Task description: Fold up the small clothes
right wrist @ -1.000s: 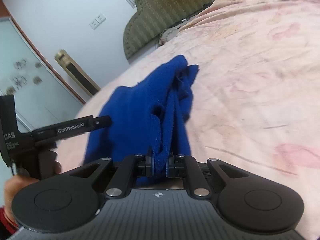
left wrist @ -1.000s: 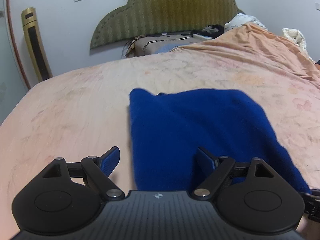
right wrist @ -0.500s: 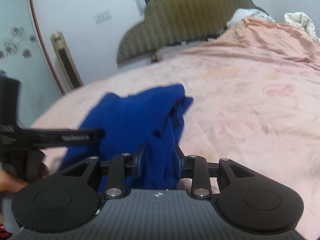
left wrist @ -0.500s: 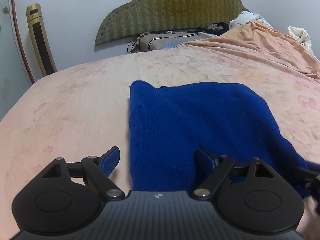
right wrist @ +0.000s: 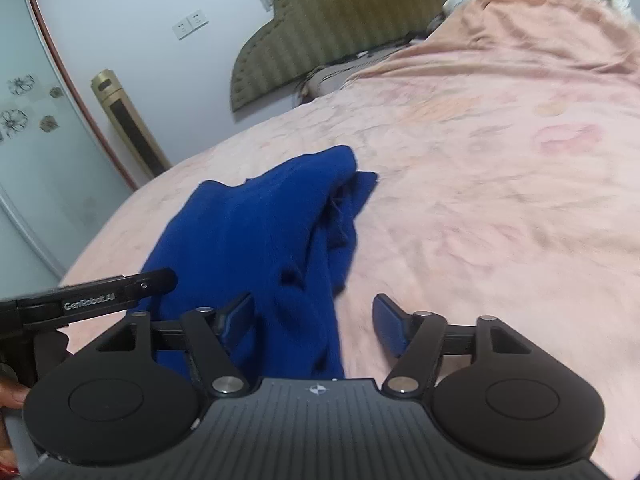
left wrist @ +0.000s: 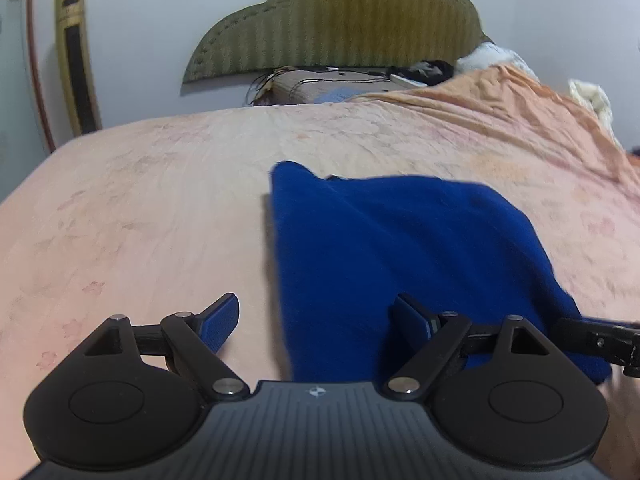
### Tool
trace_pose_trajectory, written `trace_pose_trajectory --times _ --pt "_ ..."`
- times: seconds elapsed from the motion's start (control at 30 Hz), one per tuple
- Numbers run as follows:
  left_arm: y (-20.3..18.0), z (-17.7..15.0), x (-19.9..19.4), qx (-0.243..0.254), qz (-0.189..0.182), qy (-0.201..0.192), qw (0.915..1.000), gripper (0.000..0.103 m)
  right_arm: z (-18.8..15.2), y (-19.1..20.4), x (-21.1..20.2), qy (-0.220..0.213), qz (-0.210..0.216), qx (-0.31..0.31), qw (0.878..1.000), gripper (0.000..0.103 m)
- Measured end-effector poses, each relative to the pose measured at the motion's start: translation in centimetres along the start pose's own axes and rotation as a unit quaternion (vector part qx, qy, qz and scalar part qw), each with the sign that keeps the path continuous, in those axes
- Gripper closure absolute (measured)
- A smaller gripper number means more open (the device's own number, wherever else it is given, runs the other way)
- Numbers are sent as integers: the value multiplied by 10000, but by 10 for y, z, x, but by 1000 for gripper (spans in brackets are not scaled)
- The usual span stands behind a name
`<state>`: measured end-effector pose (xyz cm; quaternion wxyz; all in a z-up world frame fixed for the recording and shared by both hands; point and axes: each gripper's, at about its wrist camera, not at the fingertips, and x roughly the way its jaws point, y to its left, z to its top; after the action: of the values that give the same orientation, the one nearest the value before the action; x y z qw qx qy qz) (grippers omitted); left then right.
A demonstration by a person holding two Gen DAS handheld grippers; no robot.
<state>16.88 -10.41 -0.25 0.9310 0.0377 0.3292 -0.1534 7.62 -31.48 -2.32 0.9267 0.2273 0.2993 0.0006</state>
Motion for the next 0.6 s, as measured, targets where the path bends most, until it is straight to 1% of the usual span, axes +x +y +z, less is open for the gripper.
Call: trace_pose_trajectory --times 0.1,0.17,0.23,0.3,0.33,0.37,0.47,0.5,0.53,0.57,0.6 --pt "23 10 15 -503 -315 81 9982 17 14 -10 23 236 232 94 9994 30" --pt "36 17 33 -825 -631 287 9942 17 27 -20 40 381 499 269 9977 29" --pt "47 24 55 -1120 -1067 582 9863 17 41 -27 55 491 760 356 9953 29" --pt "55 28 76 -1421 -1461 828 9755 17 55 -33 72 649 1028 410 9917 27" --pt "58 31 83 -1563 -1611 842 9708 17 61 -37 80 699 1159 460 9897 27" --pt "61 35 88 -1637 -1714 808 9681 17 66 -39 87 773 1329 501 9868 26" --pt "61 43 105 -1783 -2149 856 9564 18 78 -46 110 891 1793 691 9773 27" --pt "59 44 109 -1807 -2179 831 9555 18 81 -48 117 912 1954 731 9737 33" --pt "56 45 112 -1789 -2176 790 9562 24 84 -49 121 911 2004 772 9724 34" --pt "53 46 114 -1725 -2149 762 9583 45 87 -50 125 943 2011 799 9718 40" --pt "49 48 117 -1640 -2059 769 9617 56 90 -50 129 990 2017 779 9713 51"
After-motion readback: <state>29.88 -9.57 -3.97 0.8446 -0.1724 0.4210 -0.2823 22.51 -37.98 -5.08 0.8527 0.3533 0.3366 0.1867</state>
